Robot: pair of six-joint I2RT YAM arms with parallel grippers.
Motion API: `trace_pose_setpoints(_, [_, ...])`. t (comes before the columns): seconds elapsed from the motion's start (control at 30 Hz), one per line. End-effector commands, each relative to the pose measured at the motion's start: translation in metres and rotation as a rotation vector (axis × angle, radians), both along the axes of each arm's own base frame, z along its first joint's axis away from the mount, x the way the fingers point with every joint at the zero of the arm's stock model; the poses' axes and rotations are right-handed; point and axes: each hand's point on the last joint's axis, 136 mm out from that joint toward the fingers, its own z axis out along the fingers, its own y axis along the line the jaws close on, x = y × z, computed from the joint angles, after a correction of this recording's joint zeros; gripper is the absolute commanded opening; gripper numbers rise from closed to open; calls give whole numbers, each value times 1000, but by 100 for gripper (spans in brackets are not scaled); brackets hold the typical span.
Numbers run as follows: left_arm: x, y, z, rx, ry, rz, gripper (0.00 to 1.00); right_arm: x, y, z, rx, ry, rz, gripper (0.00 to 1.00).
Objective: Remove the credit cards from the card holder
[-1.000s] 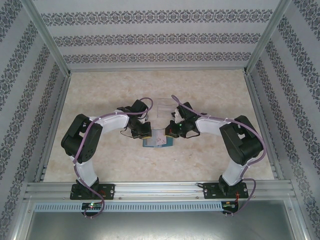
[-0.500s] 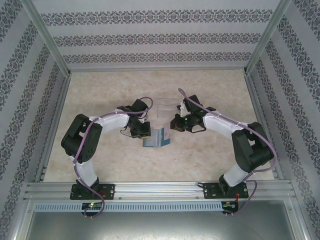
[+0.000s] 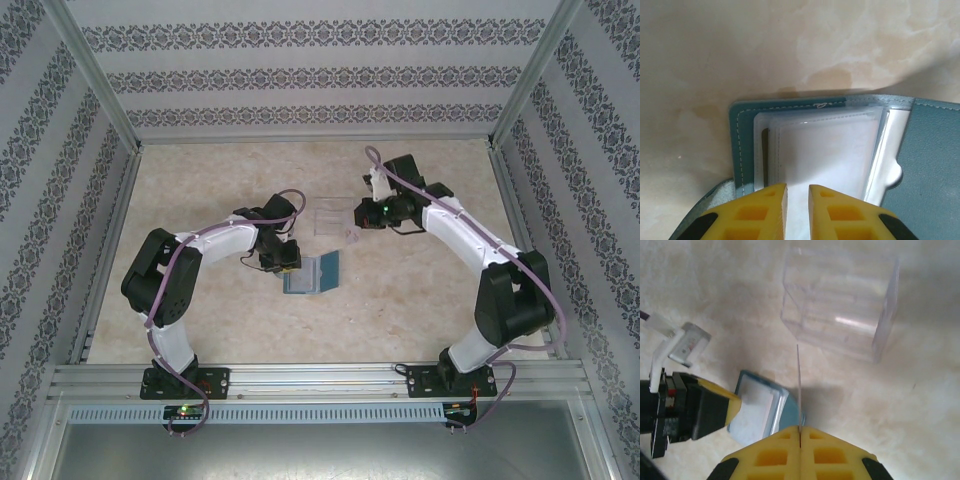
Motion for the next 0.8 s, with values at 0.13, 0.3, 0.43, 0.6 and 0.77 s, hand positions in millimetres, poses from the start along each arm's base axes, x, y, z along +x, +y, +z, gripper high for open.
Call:
trace_pose_setpoints(0.13, [5,7,17,14,-43,-4,19,9,0,8,-267,-253,459,0])
trace_pose_setpoints(0.3, [11,21,21,7,-78,30,22,14,14,14,-338,-366,734,0])
trace_pose_setpoints(0.43, [14,40,19,-13,-78,86,22,13,23,9,-417,-414,931,0])
trace_pose_setpoints(0.6, [13,57,20,-26,-75,120,22,24,29,2,-511,-413,1068,0])
trace_pose_setpoints(0.77, [10,66,20,-30,-73,141,23,39,29,-9,-569,-370,1127,0])
